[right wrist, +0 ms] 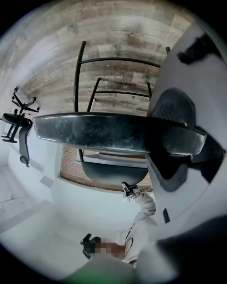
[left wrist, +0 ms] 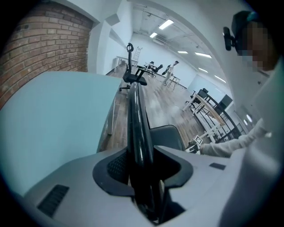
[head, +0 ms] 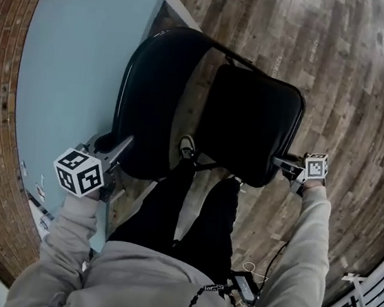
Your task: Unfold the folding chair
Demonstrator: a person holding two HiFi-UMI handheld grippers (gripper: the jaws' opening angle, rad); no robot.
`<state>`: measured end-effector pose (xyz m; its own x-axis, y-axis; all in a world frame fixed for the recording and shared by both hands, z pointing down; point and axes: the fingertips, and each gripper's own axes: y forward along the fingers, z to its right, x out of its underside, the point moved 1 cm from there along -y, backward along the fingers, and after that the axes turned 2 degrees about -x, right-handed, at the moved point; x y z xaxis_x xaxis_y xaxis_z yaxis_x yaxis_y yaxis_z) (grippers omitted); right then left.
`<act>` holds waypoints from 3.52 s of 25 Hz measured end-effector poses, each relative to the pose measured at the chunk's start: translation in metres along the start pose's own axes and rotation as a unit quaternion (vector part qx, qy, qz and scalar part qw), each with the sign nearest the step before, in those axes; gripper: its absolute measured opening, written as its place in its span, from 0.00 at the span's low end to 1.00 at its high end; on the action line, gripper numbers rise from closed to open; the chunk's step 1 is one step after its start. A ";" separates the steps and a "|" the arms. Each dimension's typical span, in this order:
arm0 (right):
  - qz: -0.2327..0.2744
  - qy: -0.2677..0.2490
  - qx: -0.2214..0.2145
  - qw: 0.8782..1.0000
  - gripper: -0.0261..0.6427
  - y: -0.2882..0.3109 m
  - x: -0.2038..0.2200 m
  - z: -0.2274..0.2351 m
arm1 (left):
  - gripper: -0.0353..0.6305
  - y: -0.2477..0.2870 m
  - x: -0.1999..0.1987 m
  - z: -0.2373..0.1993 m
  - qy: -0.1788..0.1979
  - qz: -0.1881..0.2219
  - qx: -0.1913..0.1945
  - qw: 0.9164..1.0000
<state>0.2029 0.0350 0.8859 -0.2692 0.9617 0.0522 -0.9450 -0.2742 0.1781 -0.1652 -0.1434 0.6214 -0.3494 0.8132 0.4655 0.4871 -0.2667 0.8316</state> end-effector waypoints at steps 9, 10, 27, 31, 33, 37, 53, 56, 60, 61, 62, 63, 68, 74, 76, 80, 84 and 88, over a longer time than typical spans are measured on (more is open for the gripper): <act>0.025 -0.004 -0.093 0.995 0.29 -0.079 0.046 0.095 | 0.25 0.048 0.019 0.066 -0.024 -0.016 0.019 0.999; 0.032 -0.005 -0.098 0.995 0.30 -0.084 0.050 0.106 | 0.25 0.054 0.022 0.065 -0.027 -0.016 0.020 0.999; 0.232 0.035 0.012 0.972 0.39 -0.153 0.074 0.205 | 0.19 0.109 0.043 0.140 -0.077 -0.018 0.086 0.993; 0.252 -0.026 0.185 0.950 0.46 -0.177 0.076 0.209 | 0.30 0.111 0.038 0.144 -0.042 -0.007 0.087 0.995; 0.260 -0.051 0.252 0.931 0.46 -0.185 0.071 0.193 | 0.44 0.109 0.035 0.147 -0.021 -0.010 0.079 0.997; 0.262 -0.098 0.308 0.909 0.46 -0.201 0.061 0.124 | 0.50 0.077 0.014 0.144 0.056 0.063 0.034 0.996; 0.280 -0.246 0.410 0.832 0.46 -0.262 -0.005 -0.242 | 0.42 -0.088 -0.135 0.246 0.148 0.270 0.197 0.931; 0.259 -0.295 0.444 0.805 0.46 -0.257 -0.004 -0.322 | 0.25 -0.143 -0.174 0.252 0.147 0.343 0.234 0.898; 0.272 -0.342 0.490 0.754 0.21 -0.234 0.011 -0.435 | 0.10 -0.213 -0.202 0.264 0.188 0.400 0.262 0.858; 0.285 -0.359 0.511 0.727 0.11 -0.234 0.013 -0.468 | 0.06 -0.226 -0.207 0.267 0.200 0.412 0.263 0.849; 0.304 -0.373 0.526 0.701 0.06 -0.233 0.015 -0.501 | 0.06 -0.237 -0.210 0.268 0.209 0.424 0.263 0.841; 0.328 -0.384 0.531 0.681 0.06 -0.230 0.017 -0.534 | 0.06 -0.248 -0.212 0.267 0.215 0.434 0.262 0.835; 0.406 -0.425 0.491 0.643 0.05 -0.189 0.023 -0.659 | 0.06 -0.277 -0.200 0.252 0.227 0.434 0.255 0.834; 0.456 -0.445 0.405 0.655 0.05 -0.137 0.016 -0.727 | 0.06 -0.296 -0.202 0.260 0.248 0.432 0.251 0.830; 0.449 -0.452 0.396 0.661 0.05 -0.119 0.018 -0.732 | 0.06 -0.306 -0.200 0.265 0.260 0.437 0.250 0.824; 0.427 -0.471 0.398 0.661 0.05 -0.093 0.024 -0.734 | 0.06 -0.321 -0.192 0.269 0.279 0.441 0.255 0.814; 0.421 -0.467 0.409 0.661 0.05 -0.083 0.023 -0.720 | 0.06 -0.320 -0.185 0.259 0.269 0.439 0.260 0.817; 0.417 -0.466 0.413 0.662 0.05 -0.078 0.030 -0.715 | 0.06 -0.313 -0.176 0.257 0.261 0.426 0.266 0.824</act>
<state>0.1358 0.0857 0.1715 -0.0375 0.1625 0.9860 -0.0116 -0.9867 0.1622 -0.0507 -0.0699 0.2011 0.0722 0.0777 0.9944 0.9675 -0.2477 -0.0509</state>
